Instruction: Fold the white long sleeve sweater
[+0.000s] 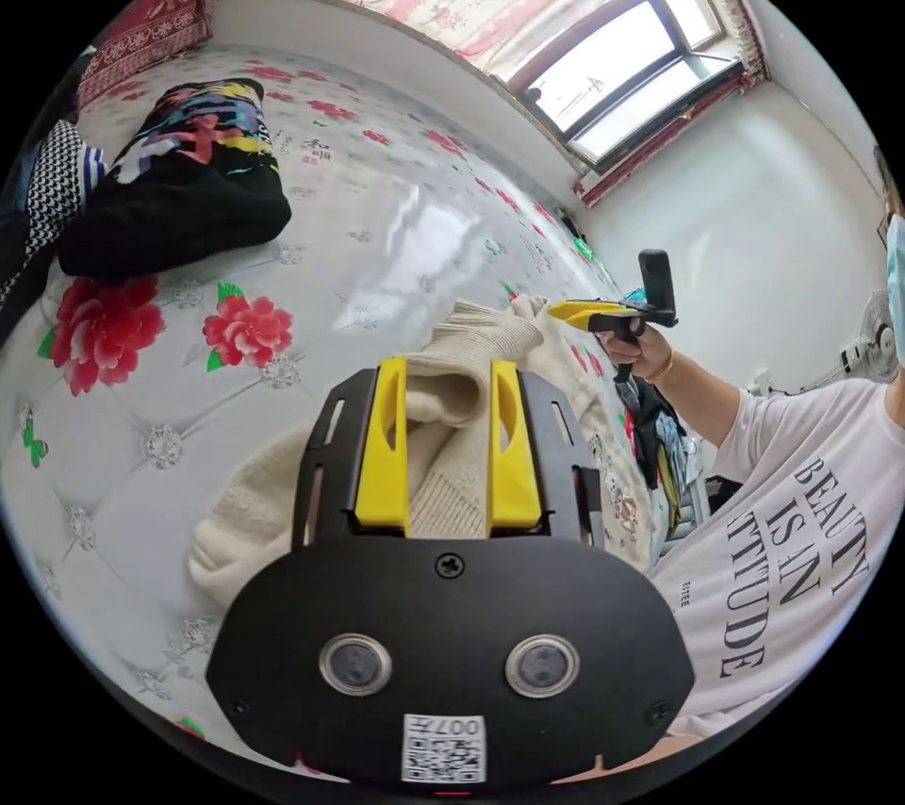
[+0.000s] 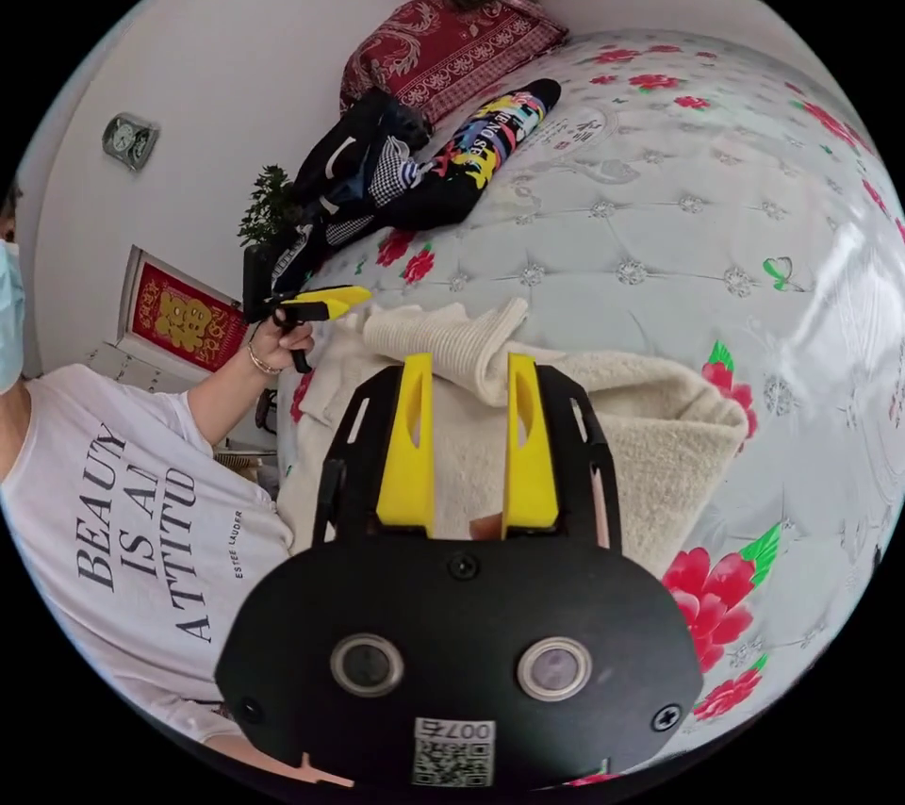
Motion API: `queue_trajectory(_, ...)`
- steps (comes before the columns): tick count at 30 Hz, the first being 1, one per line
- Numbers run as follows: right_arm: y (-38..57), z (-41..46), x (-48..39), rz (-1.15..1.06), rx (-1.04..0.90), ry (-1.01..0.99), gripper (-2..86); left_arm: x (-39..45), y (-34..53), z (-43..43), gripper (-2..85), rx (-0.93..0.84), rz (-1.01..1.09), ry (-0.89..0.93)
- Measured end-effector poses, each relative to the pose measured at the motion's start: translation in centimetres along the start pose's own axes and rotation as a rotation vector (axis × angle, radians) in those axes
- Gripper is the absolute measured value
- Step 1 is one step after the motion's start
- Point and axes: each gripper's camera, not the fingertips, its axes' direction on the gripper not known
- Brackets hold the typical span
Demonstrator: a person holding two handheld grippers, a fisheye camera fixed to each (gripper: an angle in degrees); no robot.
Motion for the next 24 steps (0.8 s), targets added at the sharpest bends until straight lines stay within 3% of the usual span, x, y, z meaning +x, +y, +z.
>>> queue_trajectory(4, -4.5, 1.8, 3.0, 0.127, -0.029, -0.042, 6.7, -3.2, -2.0, 3.0, 15.6, -0.093, -0.136, 0.177)
queue_trajectory(7, -6.6, 5.8, 6.3, 0.311, -0.176, -0.12, 4.5, -6.1, -2.6, 6.7, 15.2, -0.167, -0.298, 0.318)
queue_trajectory(9, -7.3, 7.7, 7.2, 0.375, -0.225, -0.23, 2.6, -7.5, -2.6, 8.3, 12.8, -0.169, -0.394, 0.413)
queue_trajectory(10, -7.5, 7.3, 6.9, 0.363, -0.202, -0.245, 2.2, -7.8, -2.7, 8.6, 7.0, -0.16, -0.421, 0.439)
queue_trajectory(14, -7.7, -0.4, 0.8, 0.064, 0.059, -0.265, 0.7, -3.0, -3.6, 4.1, 0.2, 0.012, -0.19, 0.422)
queue_trajectory(17, -4.7, -5.3, -4.4, -0.132, 0.105, -0.188, 0.5, 4.0, -1.4, -0.3, -0.4, 0.1, 0.11, 0.432)
queue_trajectory(20, 0.2, -5.1, -8.0, -0.22, -0.001, -0.057, 0.6, 9.3, 3.8, 0.3, -0.4, 0.016, 0.271, 0.305)
queue_trajectory(24, 5.9, 0.7, -7.9, -0.09, -0.25, 0.063, 1.0, 11.0, 12.1, 8.5, 1.2, -0.301, 0.182, 0.163)
